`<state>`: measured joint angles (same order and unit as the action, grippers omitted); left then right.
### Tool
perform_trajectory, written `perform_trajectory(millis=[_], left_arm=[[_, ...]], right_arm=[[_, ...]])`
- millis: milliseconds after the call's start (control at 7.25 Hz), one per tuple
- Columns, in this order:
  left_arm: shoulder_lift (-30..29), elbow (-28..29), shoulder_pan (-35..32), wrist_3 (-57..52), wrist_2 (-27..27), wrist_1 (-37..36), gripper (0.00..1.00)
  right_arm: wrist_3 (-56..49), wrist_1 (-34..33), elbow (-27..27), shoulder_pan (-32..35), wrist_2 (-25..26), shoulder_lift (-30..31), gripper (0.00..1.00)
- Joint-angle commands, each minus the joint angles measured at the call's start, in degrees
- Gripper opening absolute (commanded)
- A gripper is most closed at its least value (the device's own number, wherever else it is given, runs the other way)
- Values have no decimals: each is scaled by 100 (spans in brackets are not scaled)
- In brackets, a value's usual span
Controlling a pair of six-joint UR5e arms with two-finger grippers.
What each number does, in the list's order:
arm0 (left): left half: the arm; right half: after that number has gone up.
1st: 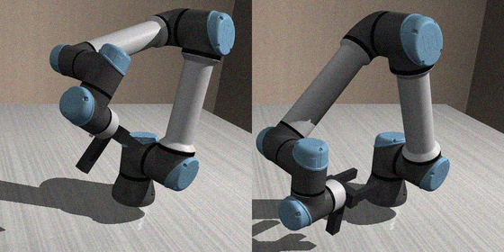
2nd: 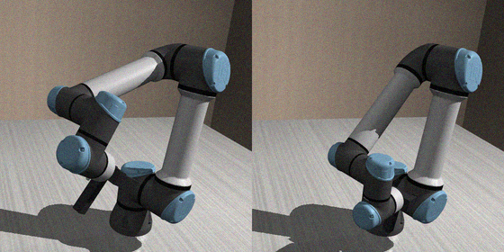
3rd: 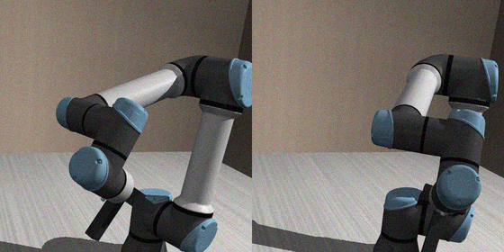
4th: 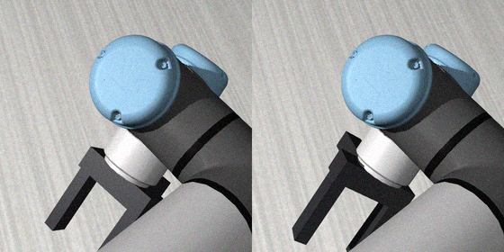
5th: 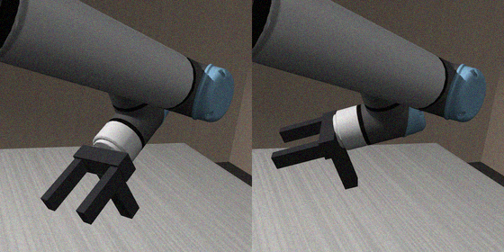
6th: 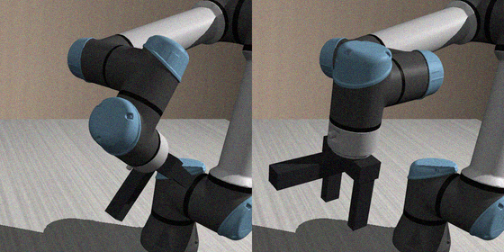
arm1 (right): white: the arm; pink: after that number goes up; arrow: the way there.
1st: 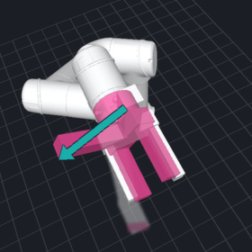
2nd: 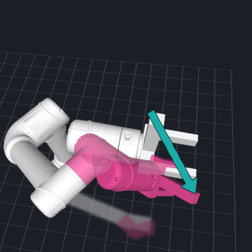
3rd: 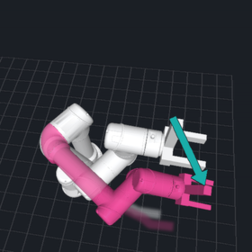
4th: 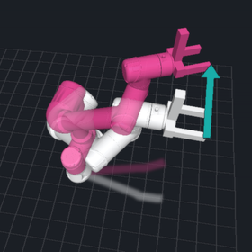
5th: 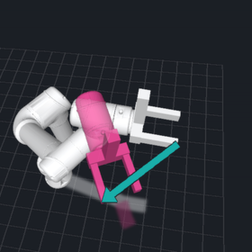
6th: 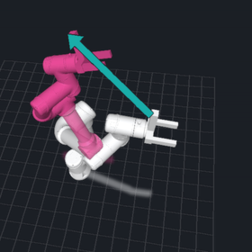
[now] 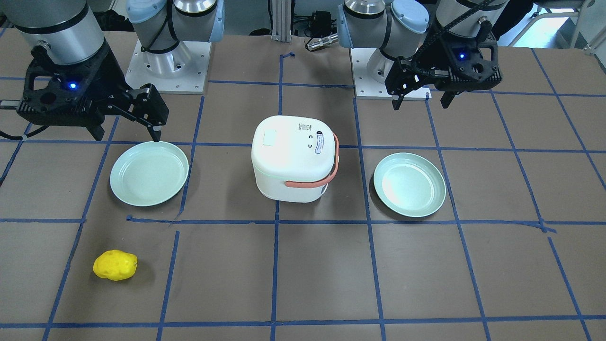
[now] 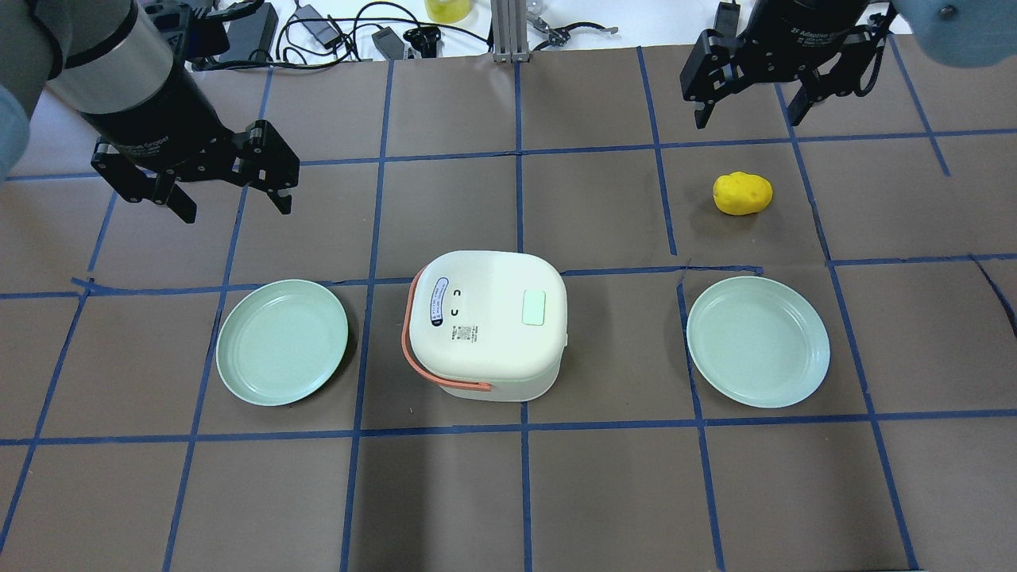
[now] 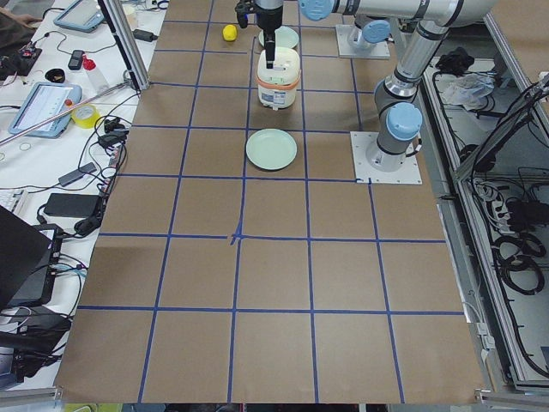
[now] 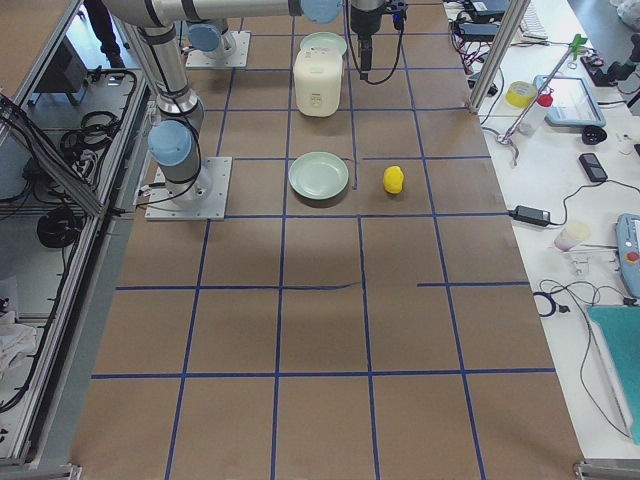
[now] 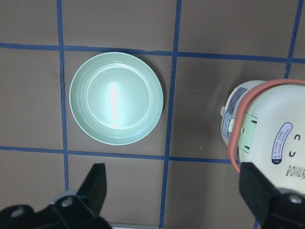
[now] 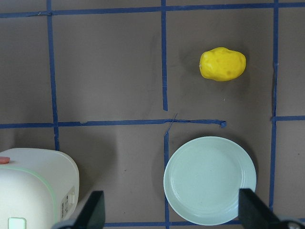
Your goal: Press rice cooker button
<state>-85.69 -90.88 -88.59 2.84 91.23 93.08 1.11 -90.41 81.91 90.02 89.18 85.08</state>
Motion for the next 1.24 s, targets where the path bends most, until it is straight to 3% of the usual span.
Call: perform_trajectory(millis=[0, 1103], left_arm=[[0, 0, 0, 6, 0, 0, 100], [0, 0, 0, -2, 0, 0, 100]], right_arm=[[30, -3, 1, -2, 3, 0, 100], [83, -64, -17, 7, 90, 9, 100]])
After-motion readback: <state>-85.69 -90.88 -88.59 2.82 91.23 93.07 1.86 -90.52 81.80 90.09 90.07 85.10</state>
